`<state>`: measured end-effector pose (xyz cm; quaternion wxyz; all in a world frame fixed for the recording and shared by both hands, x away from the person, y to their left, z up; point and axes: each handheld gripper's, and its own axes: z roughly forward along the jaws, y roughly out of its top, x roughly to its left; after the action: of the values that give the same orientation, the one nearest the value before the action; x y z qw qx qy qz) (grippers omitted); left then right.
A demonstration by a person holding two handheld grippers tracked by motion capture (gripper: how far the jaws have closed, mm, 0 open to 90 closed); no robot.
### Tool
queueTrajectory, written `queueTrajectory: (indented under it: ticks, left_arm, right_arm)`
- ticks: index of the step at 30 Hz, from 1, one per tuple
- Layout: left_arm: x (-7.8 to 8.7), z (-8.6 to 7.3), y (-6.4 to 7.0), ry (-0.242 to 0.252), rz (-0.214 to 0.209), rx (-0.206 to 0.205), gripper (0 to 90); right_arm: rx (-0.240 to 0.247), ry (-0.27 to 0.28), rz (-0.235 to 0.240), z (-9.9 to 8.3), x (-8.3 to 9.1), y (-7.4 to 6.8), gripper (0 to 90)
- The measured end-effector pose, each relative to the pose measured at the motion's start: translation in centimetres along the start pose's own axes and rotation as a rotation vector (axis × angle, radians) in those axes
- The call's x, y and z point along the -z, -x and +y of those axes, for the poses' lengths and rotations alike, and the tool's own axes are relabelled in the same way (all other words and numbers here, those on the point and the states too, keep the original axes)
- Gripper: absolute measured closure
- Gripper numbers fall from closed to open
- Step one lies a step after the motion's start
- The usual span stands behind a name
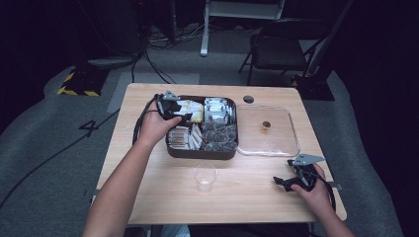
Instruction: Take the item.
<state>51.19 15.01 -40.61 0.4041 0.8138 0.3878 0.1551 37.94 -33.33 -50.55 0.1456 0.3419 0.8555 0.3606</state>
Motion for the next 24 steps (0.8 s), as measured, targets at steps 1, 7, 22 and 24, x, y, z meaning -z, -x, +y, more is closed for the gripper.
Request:
queueTrajectory:
  ticks: [1, 7, 22, 24]
  left_arm:
    - [0.0, 0.0, 0.0, 0.000, 0.000, 0.000, 41.4]
    - [-2.1, 0.5, -0.7, -0.100, -0.001, 0.022, 43.2]
    - [-6.0, 0.6, -1.2, -0.226, -0.006, 0.046, 49.4]
    - [-6.3, 0.6, -1.3, -0.223, -0.007, 0.056, 50.2]
  right_arm:
    - [0.000, 0.000, 0.000, 0.0, 0.0, 0.0, 2.7]
    - [0.000, 0.000, 0.000, 0.0, 0.0, 0.0, 2.7]
    - [0.000, 0.000, 0.000, 0.0, 0.0, 0.0, 2.7]
    - [0.000, 0.000, 0.000, 0.0, 0.0, 0.0, 2.7]
